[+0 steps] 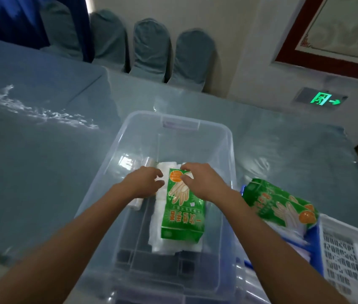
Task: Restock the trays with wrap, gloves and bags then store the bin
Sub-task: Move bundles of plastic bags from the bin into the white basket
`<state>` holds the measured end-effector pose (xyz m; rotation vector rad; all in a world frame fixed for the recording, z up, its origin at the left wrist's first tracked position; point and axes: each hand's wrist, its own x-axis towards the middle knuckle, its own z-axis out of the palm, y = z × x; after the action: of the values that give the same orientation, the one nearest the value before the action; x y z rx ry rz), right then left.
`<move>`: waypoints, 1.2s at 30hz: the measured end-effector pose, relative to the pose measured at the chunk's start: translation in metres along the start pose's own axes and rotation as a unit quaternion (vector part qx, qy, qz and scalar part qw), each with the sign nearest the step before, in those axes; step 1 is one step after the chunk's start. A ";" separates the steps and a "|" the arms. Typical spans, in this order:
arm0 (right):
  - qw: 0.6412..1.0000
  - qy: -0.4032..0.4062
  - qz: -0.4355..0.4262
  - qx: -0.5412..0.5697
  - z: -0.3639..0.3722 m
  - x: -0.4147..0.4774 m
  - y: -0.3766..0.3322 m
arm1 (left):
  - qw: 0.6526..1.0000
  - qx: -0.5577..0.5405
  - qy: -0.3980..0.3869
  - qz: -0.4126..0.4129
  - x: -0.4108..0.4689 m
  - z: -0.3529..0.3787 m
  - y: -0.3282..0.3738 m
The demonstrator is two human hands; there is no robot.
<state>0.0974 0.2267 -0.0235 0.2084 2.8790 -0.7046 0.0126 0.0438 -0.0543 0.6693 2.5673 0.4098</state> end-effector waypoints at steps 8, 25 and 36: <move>0.987 -0.080 0.121 -0.062 0.061 0.032 -0.002 | 0.991 -0.002 -0.133 -0.025 0.014 0.055 -0.031; 0.981 -0.096 0.161 -0.054 0.108 0.024 0.019 | 0.956 -0.244 -0.082 -0.137 0.026 0.087 -0.031; 0.981 -0.046 0.186 0.012 0.086 0.015 0.016 | 0.874 -0.430 -0.079 -0.213 0.028 0.088 -0.031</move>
<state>0.0965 0.2019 -0.1088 0.6773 2.6346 -0.6555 0.0221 0.0475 -0.1515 -0.1811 1.9752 1.1679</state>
